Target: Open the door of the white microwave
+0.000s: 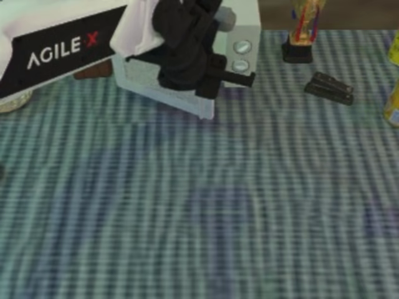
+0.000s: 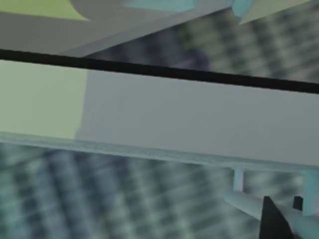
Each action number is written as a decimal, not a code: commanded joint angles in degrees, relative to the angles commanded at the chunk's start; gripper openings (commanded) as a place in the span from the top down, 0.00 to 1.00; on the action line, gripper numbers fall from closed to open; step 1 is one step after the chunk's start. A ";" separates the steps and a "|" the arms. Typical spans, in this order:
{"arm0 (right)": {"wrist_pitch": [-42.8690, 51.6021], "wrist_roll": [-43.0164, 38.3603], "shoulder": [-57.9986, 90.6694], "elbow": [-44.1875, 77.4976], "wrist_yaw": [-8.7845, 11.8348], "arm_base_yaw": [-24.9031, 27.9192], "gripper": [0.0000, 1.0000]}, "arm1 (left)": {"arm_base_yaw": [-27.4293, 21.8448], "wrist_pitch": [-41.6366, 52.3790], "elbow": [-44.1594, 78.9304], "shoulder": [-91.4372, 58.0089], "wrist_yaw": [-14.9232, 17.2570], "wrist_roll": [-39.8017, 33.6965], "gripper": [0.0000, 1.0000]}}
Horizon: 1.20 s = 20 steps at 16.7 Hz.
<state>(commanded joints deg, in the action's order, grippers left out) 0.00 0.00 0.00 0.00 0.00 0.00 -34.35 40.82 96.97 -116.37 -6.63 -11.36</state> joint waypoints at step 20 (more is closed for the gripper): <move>0.00 0.00 0.00 0.00 0.00 0.00 0.00 | 1.03 -1.85 -4.56 3.13 2.53 4.45 1.00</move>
<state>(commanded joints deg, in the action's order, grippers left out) 0.00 0.00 0.00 0.00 0.00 0.00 -33.32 38.98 92.41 -113.24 -4.10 -6.91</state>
